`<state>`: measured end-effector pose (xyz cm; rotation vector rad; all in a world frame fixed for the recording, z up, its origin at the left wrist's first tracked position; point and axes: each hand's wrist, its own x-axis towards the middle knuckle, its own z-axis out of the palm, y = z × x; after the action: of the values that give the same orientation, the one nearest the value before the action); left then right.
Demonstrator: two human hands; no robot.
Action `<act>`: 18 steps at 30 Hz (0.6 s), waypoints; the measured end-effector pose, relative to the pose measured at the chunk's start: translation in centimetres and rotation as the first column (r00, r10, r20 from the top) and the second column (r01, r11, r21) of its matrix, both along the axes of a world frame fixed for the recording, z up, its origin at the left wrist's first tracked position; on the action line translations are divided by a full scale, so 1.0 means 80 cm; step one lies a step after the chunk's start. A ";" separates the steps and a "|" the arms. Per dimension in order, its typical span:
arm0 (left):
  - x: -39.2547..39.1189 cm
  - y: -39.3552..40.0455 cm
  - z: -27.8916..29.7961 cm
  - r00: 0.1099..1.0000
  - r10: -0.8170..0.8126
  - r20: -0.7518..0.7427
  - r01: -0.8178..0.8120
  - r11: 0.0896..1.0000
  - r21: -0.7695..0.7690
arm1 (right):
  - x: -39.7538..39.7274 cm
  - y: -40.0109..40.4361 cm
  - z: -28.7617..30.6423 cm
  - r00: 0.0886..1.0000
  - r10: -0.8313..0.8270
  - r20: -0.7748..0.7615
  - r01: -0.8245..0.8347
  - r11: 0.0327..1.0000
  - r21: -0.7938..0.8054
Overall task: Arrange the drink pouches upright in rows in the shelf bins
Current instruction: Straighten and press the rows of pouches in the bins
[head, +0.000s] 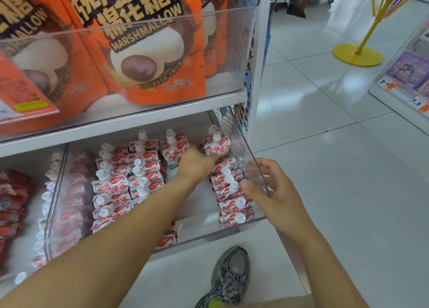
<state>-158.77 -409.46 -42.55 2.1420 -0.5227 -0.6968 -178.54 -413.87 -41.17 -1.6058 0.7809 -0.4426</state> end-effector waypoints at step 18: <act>0.119 0.045 0.043 0.551 -0.661 0.510 0.457 0.750 0.479 | 0.220 -0.064 0.032 0.465 -0.009 -0.885 -0.845 0.293 -0.447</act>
<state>-149.26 -405.85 -39.09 2.4891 -1.6668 -0.3156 -160.93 -419.00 -38.57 -3.0869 0.5606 0.5441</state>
